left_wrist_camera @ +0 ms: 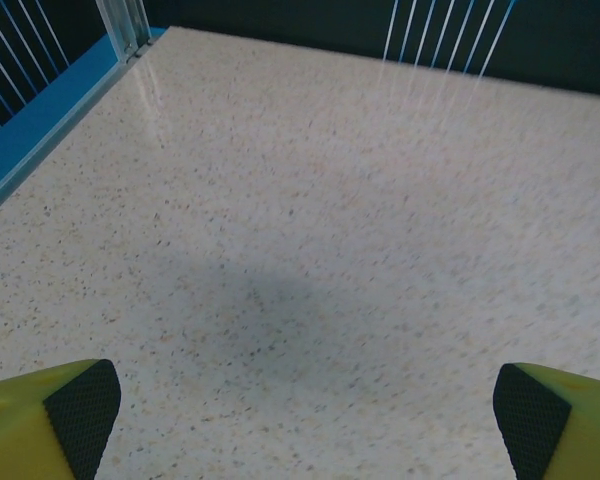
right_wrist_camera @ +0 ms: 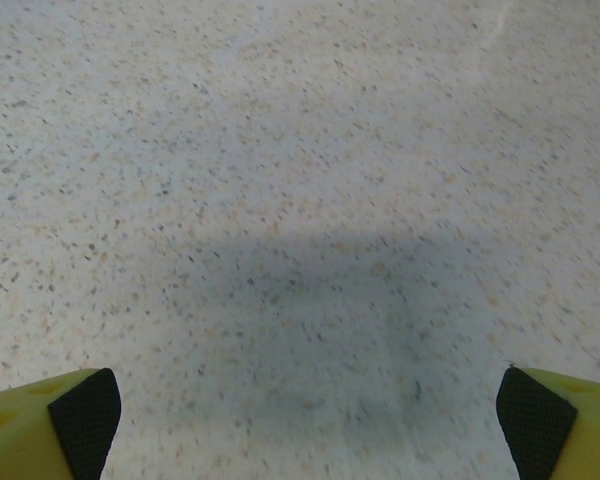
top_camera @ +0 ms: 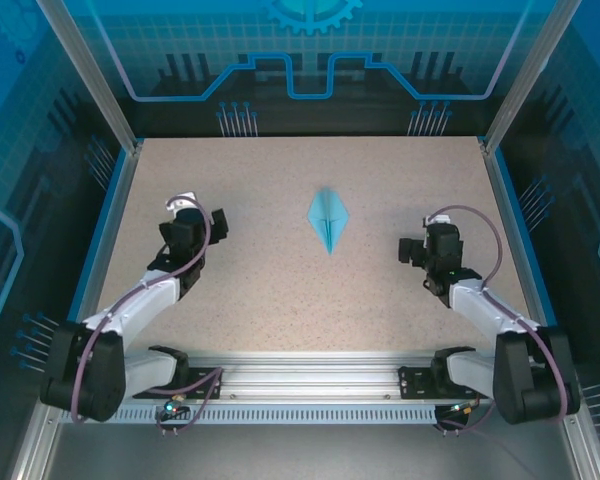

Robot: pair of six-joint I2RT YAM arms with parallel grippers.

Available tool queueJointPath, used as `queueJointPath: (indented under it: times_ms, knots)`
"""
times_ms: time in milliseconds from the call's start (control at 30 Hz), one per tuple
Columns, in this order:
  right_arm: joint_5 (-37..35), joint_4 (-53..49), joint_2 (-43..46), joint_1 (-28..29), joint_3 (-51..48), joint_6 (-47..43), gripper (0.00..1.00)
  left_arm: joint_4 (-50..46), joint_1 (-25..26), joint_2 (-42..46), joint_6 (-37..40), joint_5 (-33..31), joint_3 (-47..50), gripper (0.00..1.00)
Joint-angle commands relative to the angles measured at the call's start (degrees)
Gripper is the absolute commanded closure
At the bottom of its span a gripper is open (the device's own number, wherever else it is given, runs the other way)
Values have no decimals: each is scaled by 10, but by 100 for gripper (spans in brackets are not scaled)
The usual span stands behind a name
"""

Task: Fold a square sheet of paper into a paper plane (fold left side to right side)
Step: Reset both arms

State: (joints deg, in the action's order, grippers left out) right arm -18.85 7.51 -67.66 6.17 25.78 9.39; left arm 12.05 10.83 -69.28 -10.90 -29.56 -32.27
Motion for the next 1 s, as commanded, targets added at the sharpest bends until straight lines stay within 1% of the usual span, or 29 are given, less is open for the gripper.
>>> queueJointPath:
  times_ms: [0, 133, 200, 267, 400, 433, 467, 500, 533, 567, 600, 633, 967]
  knots:
    - [34, 187, -34, -15, -19, -45, 0, 104, -18, -28, 63, 13, 25, 1]
    - [59, 260, -76, -17, -21, -70, 0, 167, -29, -67, 116, 78, 36, 1]
    - [66, 292, -92, -19, -21, -75, 0, 210, -38, -85, 130, 102, 48, 1]
    - [79, 321, -117, -26, -22, -70, 0, 227, -57, -97, 122, 146, 58, 1]
    - [102, 392, -176, -28, -36, -75, 0, 331, -85, -125, 107, 198, 106, 1]
    - [102, 408, -185, -27, -35, -80, 0, 356, -93, -139, 106, 222, 115, 1]
    - [107, 374, -177, -29, -26, -76, 0, 373, -96, -155, 104, 232, 119, 1]
    - [110, 387, -184, -28, -27, -79, 0, 401, -99, -176, 106, 242, 120, 1]
    - [112, 369, -180, -29, -22, -77, 0, 375, -102, -171, 109, 258, 113, 1]
    - [111, 381, -183, -30, -24, -79, 0, 355, -104, -170, 109, 269, 103, 1]
    - [112, 371, -181, -30, -22, -77, 0, 349, -106, -175, 114, 281, 97, 1]
    - [112, 378, -182, -29, -24, -78, 0, 327, -106, -175, 115, 282, 85, 1]
    - [106, 368, -184, -20, -17, -88, 0, 328, -110, -175, 107, 274, 84, 1]
